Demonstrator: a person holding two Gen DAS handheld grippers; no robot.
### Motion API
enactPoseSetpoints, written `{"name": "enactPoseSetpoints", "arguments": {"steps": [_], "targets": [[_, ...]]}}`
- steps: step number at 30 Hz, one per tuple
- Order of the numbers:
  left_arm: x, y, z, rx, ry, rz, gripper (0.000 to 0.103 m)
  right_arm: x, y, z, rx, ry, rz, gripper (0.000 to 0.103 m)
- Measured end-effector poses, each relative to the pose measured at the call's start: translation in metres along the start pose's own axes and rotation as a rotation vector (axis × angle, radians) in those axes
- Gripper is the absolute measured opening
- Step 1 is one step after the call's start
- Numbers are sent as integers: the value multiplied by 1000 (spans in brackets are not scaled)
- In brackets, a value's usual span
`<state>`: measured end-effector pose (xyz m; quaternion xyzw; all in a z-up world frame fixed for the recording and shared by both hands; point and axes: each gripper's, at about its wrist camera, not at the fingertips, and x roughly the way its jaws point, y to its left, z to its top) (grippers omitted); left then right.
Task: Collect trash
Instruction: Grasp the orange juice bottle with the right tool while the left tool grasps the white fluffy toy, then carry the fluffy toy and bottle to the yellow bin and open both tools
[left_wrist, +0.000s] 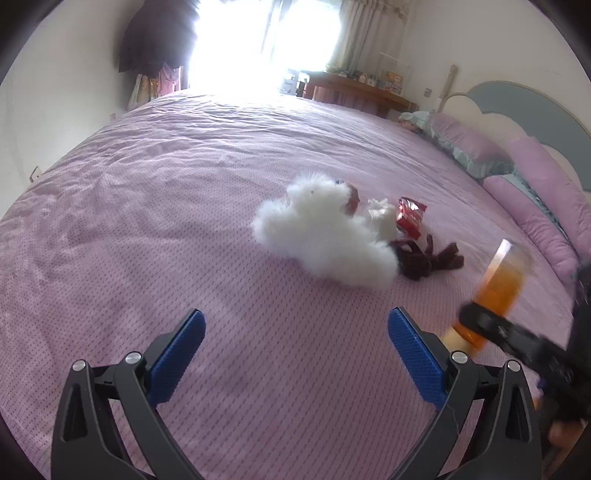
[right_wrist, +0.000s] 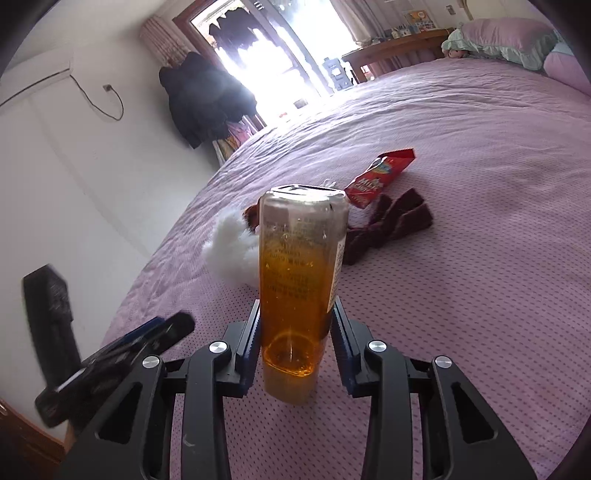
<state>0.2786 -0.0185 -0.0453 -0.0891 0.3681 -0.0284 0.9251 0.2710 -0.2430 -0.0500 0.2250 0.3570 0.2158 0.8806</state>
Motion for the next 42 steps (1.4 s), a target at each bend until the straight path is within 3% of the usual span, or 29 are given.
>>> {"name": "enactPoseSetpoints", "arguments": {"steps": [5,9,12,13,14,16,20,31,42], "targets": [[32,-8,25,-26,34,54,99,-19,-8,0,2,-29,7,34],[53,-14,33,-43,82,19,99,-30,-14,0,-6,-34,19,34],[63,-16,41,-52,73,32,99,-35,-14,1,-18,-42,29,34],[66,-15,43,-64,68,32,94,-36,-13,0,-21,-45,30,34],[68,-12,43,-75,75,26,74,-38,-12,0,-21,-49,30,33],[72,-8,40,-96,113,-21,44,-39,-12,-1,-27,-49,31,33],[63,-4,25,-90,99,-72,28,-39,-12,-2,-30,-48,27,33],[5,10,3,-107,39,-236,26,-53,-1,-11,-55,-66,35,33],[-42,-59,-33,27,69,-437,26,-125,-2,-36,-75,-143,-7,33]]}}
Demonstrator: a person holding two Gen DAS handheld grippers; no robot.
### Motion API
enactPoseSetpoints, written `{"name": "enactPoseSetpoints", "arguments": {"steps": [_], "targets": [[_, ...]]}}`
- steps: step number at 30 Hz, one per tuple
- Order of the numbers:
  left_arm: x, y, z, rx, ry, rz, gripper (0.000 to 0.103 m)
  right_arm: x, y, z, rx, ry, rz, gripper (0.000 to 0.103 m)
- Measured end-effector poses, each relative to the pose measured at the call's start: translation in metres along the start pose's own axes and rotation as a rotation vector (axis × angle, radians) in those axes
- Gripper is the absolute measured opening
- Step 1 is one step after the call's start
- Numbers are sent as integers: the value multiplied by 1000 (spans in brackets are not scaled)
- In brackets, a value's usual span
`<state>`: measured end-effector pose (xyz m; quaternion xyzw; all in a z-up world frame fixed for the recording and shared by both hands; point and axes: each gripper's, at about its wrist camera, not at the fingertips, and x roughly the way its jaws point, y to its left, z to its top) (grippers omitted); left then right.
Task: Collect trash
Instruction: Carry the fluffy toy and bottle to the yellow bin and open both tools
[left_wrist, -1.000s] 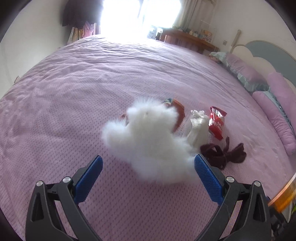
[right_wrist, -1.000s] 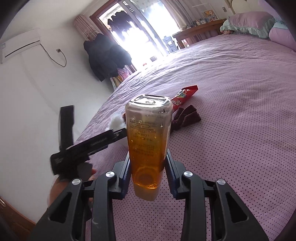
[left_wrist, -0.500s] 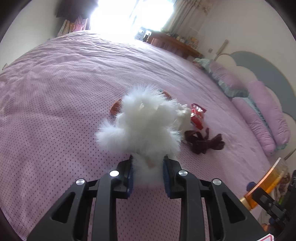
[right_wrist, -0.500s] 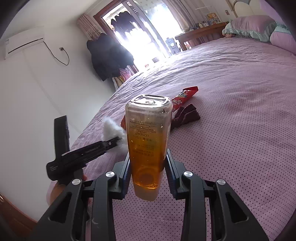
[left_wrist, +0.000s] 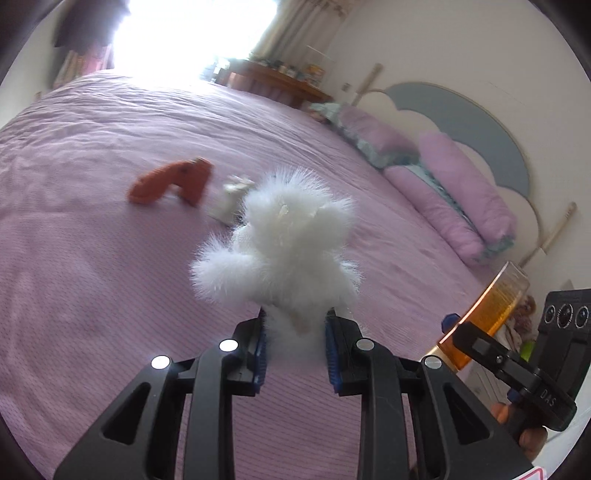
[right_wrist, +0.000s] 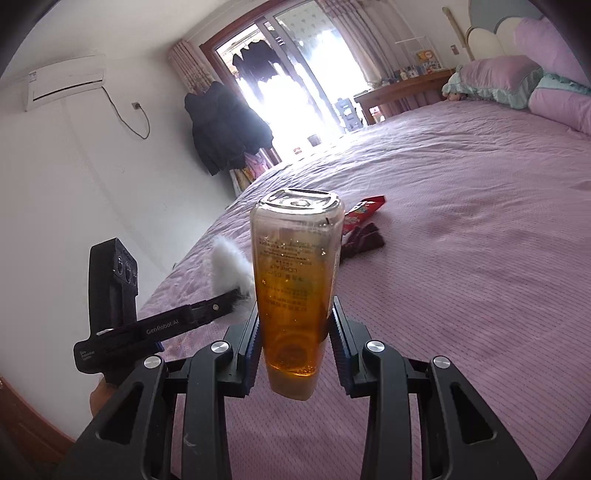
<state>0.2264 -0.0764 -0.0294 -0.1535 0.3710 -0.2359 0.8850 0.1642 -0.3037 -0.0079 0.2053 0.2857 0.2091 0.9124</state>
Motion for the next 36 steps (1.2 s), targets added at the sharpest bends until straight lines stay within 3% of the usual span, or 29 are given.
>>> {"name": "enactPoseSetpoints", "arguments": {"steps": [11,20,27,36], "targets": [[31,-104,-64,155,162,-215,26,-113,-42,-65,63,-25,-192,33],[74,-193,-141,318,345,-340,26,-188,-95,-142,239,-13,-382,33],[97,-236,-208,418,500,-386,26,-222,-133,-213,407,28,-492,33],[127,-261,-282,513,666,-373,26,-218,-176,-296,580,148,-570,33]]}}
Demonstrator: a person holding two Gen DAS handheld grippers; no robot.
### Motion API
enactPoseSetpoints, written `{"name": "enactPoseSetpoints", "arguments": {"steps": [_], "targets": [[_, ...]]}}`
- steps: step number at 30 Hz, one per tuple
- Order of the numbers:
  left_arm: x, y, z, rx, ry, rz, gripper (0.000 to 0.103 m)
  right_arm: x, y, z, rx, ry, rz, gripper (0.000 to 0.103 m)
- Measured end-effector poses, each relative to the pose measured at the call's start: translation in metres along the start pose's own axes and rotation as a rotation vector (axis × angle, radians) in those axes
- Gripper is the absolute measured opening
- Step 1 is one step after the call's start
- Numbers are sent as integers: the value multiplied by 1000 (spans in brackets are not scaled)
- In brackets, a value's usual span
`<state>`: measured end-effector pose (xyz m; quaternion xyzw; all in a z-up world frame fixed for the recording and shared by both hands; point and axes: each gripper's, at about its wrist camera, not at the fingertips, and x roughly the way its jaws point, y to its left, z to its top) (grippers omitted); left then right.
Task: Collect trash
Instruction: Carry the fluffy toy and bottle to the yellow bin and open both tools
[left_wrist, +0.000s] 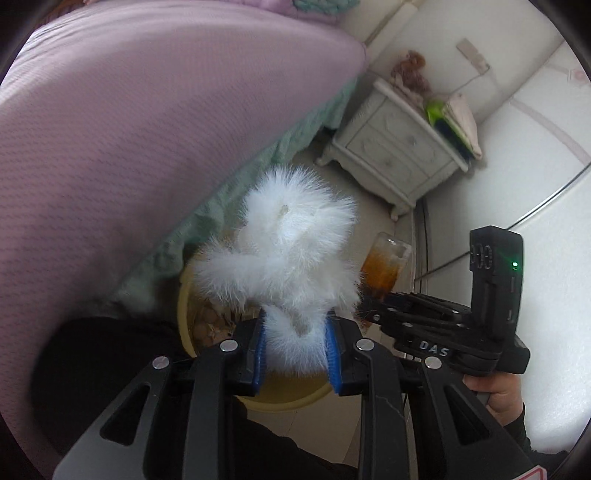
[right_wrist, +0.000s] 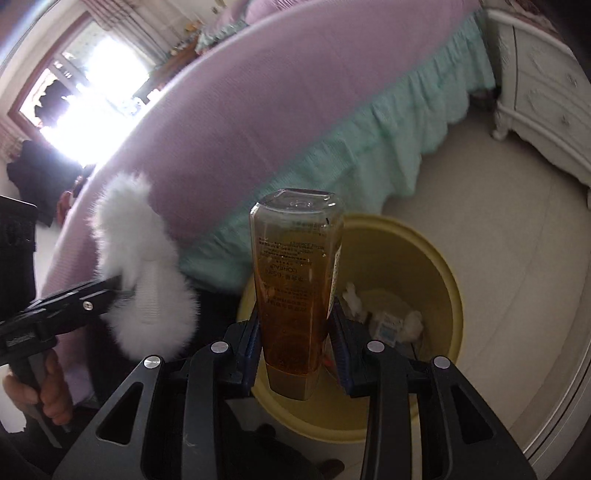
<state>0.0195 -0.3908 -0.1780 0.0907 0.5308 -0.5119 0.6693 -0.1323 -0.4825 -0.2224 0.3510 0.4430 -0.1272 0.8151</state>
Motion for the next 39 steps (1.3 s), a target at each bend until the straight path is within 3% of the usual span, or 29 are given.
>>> {"name": "enactPoseSetpoints", "arguments": {"steps": [6,11,26,27,29,31,39], "targets": [[20,-6,-10,20,51,12,26,14,-18,-10,14,40,-58,35],[24,-2,-13,32,68,35,26,7,-20,-12,-1,9,-48,49],[53,-21,-11,73,130,37,27,-24,-36,-12,41,-33,-8,49],[55,-22,-10,71,138,34,31,-25,-37,-12,46,-39,-8,49],[59,-23,-9,77,141,36,61,-28,-39,-13,51,-46,-6,49],[57,-25,-8,83,107,45,73,-29,-41,-12,57,-51,-9,49],[51,-18,-2,57,111,58,77,-28,-38,-11,58,-44,8,49]]}}
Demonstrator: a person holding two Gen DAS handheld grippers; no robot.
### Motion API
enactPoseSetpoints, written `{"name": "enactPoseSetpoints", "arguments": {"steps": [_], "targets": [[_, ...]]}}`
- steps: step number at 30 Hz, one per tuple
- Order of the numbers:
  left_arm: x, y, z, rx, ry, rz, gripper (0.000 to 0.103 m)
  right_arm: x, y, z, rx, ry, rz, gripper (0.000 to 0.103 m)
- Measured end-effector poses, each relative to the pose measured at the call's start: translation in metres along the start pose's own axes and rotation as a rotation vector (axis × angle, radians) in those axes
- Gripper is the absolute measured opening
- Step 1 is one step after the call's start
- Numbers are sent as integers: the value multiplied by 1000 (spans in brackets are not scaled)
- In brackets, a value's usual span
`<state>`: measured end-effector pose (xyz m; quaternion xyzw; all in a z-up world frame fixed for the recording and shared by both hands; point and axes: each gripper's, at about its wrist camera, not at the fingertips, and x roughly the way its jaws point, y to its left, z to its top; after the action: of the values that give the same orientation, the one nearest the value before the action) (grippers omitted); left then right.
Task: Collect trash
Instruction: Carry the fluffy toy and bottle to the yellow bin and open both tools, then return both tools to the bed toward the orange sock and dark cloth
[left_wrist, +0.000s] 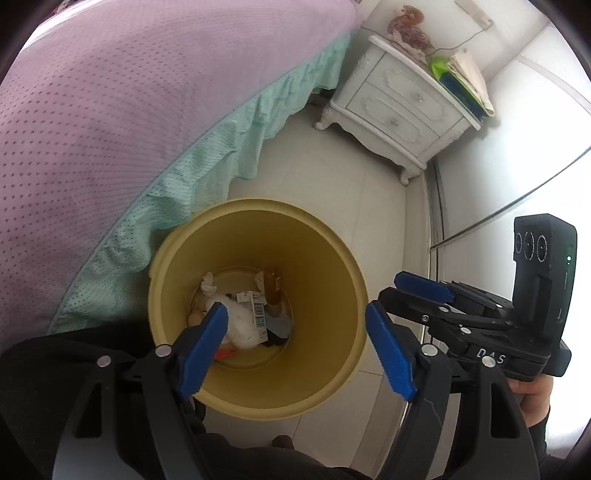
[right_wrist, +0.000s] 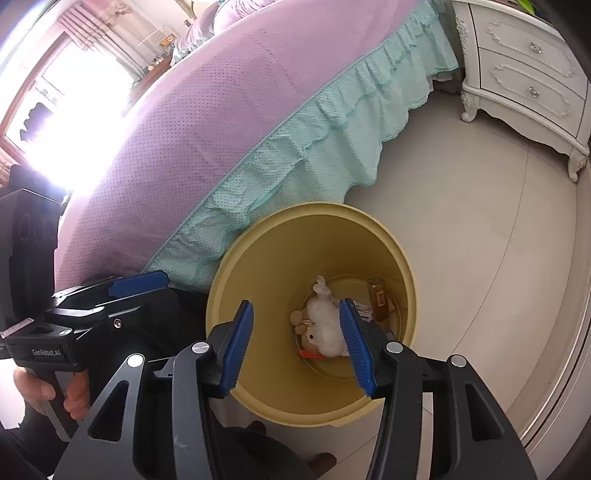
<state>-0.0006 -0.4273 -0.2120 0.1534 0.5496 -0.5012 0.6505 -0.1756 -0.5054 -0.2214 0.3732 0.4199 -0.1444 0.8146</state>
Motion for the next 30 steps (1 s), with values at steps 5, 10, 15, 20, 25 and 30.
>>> {"name": "enactPoseSetpoints", "arguments": {"steps": [5,10,15,20,25,30], "targets": [[-6,9,-2,-26,-5,2,83,2,9,1,-23,9,1,53],[-23,13,-4,-34,-44,-2,83,-2,22,4,-48,-3,7,53],[-69,18,-6,-30,-165,55,83,-20,52,12,-118,-58,49,53],[-133,32,-15,-35,-309,197,92,-41,110,28,-248,-153,126,72],[-207,61,-32,-120,-466,327,99,-50,184,42,-410,-234,237,86],[-273,100,-54,-241,-577,456,99,-47,265,51,-568,-284,357,92]]}}
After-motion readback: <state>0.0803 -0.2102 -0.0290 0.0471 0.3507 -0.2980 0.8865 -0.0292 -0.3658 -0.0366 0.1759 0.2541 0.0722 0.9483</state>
